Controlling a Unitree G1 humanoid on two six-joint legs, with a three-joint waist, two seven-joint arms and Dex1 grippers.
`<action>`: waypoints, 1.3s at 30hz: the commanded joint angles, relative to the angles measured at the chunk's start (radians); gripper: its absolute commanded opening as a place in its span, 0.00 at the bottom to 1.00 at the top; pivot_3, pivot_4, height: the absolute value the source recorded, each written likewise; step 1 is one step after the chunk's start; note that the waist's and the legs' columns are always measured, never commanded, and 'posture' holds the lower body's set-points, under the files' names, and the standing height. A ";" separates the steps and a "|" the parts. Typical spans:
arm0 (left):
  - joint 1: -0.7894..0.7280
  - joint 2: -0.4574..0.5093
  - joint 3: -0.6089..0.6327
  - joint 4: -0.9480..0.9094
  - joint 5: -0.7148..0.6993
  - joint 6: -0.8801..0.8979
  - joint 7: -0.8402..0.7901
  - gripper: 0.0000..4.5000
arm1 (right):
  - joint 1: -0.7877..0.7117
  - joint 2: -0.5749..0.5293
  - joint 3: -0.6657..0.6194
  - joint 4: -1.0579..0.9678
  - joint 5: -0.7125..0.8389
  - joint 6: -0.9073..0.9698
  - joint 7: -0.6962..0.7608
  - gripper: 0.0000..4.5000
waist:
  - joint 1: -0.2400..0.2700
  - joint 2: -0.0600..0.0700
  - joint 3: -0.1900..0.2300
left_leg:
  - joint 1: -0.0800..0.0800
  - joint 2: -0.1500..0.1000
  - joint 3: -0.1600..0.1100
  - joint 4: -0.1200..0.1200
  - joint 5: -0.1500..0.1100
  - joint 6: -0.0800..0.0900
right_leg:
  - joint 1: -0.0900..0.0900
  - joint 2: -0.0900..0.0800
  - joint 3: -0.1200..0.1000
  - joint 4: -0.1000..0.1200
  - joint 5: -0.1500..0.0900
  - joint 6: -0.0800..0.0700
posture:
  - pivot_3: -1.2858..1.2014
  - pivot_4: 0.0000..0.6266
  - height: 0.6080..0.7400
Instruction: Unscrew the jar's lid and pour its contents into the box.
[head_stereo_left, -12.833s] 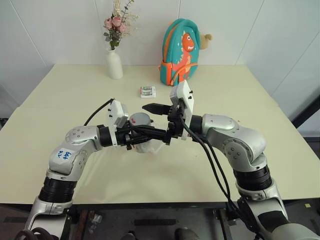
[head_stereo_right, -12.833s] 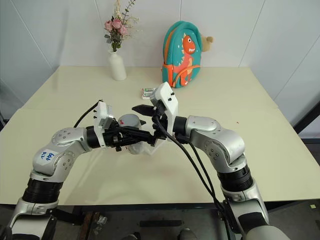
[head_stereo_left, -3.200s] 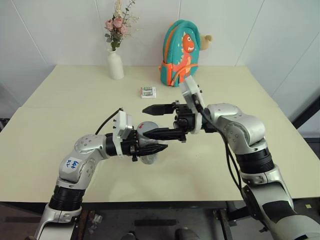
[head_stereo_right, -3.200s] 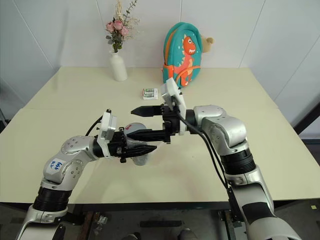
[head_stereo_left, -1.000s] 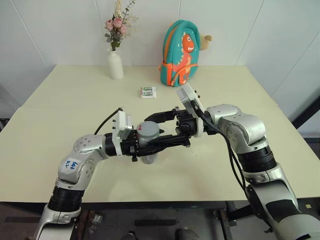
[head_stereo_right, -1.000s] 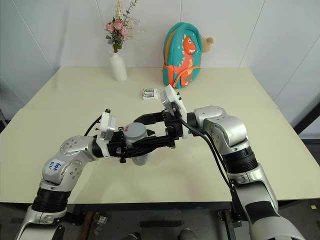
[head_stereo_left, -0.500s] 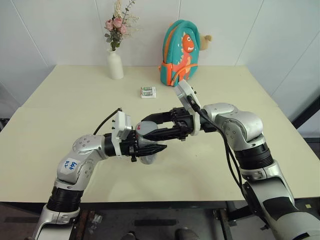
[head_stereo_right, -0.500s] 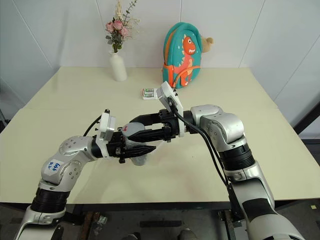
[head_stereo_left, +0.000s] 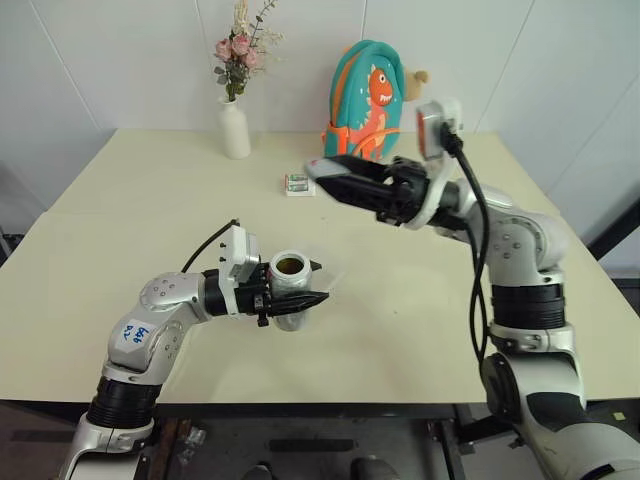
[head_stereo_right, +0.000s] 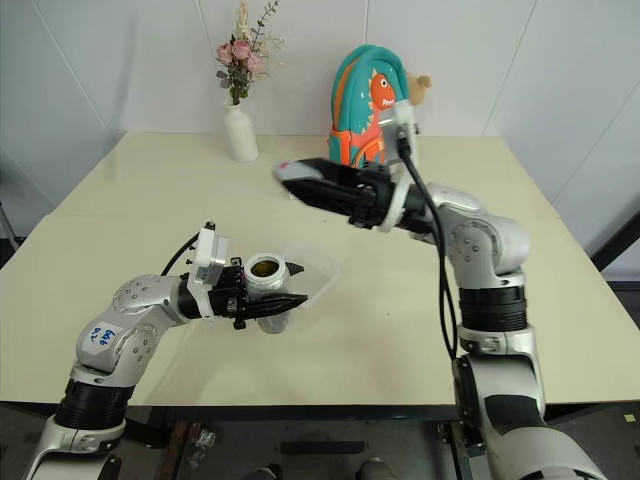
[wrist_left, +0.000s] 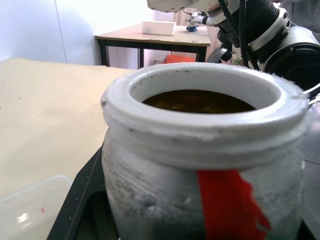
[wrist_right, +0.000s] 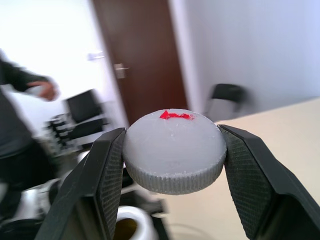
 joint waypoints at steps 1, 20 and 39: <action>0.001 0.030 0.059 -0.044 -0.034 0.007 0.016 0.50 | 0.121 -0.077 -0.032 0.001 -0.163 -0.202 -0.084 0.56 | -0.002 0.000 0.000 | -0.001 0.000 0.000 0.000 0.000 0.000 | 0.000 0.000 0.000 -0.001 0.000 0.000 | 0.52 0.24 1.00; -0.116 0.037 0.095 0.091 0.024 0.066 0.197 0.50 | 0.582 -0.056 -0.045 0.280 -0.394 -0.719 -0.203 0.85 | -0.008 0.000 0.000 | 0.005 -0.001 0.003 -0.003 0.002 0.000 | 0.004 0.000 0.004 -0.002 0.002 0.002 | 0.52 0.24 1.00; -0.379 0.056 -0.096 0.414 0.398 -0.181 0.299 0.50 | 0.432 -0.201 0.102 -0.372 -0.070 -0.207 0.011 0.99 | -0.001 0.001 0.000 | 0.010 0.000 0.003 -0.004 0.002 0.000 | 0.010 0.001 0.004 -0.005 0.002 0.002 | 0.52 0.24 1.00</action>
